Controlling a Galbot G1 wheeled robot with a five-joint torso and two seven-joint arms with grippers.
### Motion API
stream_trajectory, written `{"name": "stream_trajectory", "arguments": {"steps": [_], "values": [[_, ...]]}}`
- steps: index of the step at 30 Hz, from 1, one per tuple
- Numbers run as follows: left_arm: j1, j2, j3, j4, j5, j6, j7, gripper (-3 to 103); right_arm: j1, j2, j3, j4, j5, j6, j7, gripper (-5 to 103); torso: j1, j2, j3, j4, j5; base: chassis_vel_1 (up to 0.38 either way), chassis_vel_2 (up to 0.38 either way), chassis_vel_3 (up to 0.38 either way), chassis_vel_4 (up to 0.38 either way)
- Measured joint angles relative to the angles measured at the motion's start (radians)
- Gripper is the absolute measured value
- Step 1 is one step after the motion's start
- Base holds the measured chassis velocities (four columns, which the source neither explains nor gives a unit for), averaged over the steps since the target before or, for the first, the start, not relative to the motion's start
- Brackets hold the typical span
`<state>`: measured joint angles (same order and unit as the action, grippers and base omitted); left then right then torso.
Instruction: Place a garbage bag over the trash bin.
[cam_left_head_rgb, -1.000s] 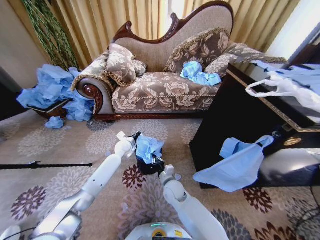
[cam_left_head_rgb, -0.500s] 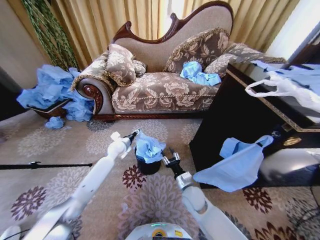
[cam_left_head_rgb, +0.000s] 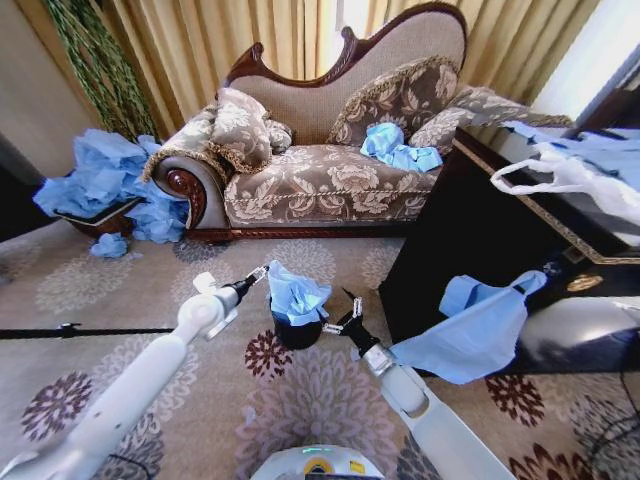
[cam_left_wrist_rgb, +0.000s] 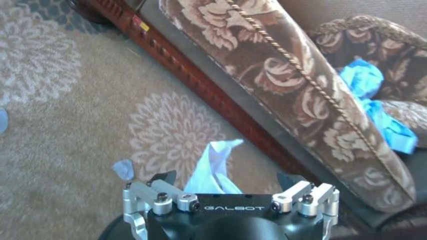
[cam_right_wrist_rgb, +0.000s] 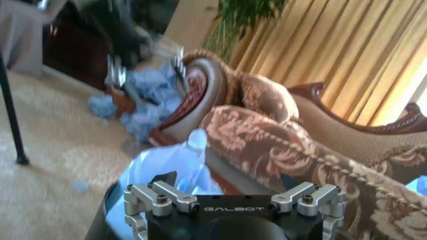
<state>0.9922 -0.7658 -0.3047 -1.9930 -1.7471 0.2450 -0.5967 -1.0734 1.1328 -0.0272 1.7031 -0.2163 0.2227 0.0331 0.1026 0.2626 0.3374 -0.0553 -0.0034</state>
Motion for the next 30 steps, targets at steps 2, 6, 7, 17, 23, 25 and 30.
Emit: {"name": "stream_trajectory", "arguments": {"steps": [2,6,7,17,23,25,30], "values": [[0.086,0.029,-0.054,-0.055,-0.010,0.042,0.031,100,0.022,0.015,-0.008,-0.033,-0.013,-0.024,0.011,100,0.000,0.000,0.000,0.0000,0.0001,0.000,0.000,0.000,0.000],[0.190,0.057,-0.121,-0.104,-0.038,0.119,0.076,97,0.046,0.022,0.018,-0.098,-0.030,-0.030,-0.012,100,0.000,0.000,0.000,0.0005,-0.0002,0.000,0.000,0.000,0.000],[0.208,0.055,-0.133,-0.111,-0.043,0.128,0.078,96,0.053,0.024,0.021,-0.114,-0.035,-0.031,-0.015,100,0.000,0.000,0.000,0.0001,-0.0002,0.000,0.000,0.000,0.000],[0.254,0.020,-0.156,-0.138,-0.039,0.130,0.069,94,0.071,0.062,-0.022,-0.153,-0.068,-0.050,0.006,100,0.000,0.000,0.000,-0.0002,0.0000,0.000,0.000,0.000,0.000],[0.259,0.003,-0.145,-0.148,-0.020,0.128,0.069,94,0.118,0.073,-0.039,-0.175,-0.068,-0.070,0.018,100,0.000,0.000,0.000,0.0000,0.0000,0.000,0.000,0.000,0.000],[0.257,0.001,-0.137,-0.149,-0.014,0.128,0.070,94,0.130,0.075,-0.042,-0.184,-0.066,-0.071,0.018,100,0.000,0.000,0.000,0.0000,0.0000,0.000,0.000,0.000,0.000],[0.225,-0.007,-0.105,-0.148,0.006,0.124,0.073,93,0.175,0.092,-0.059,-0.236,-0.057,-0.063,0.017,100,0.000,0.000,0.000,-0.0001,-0.0003,0.000,0.000,0.000,0.000]]}}
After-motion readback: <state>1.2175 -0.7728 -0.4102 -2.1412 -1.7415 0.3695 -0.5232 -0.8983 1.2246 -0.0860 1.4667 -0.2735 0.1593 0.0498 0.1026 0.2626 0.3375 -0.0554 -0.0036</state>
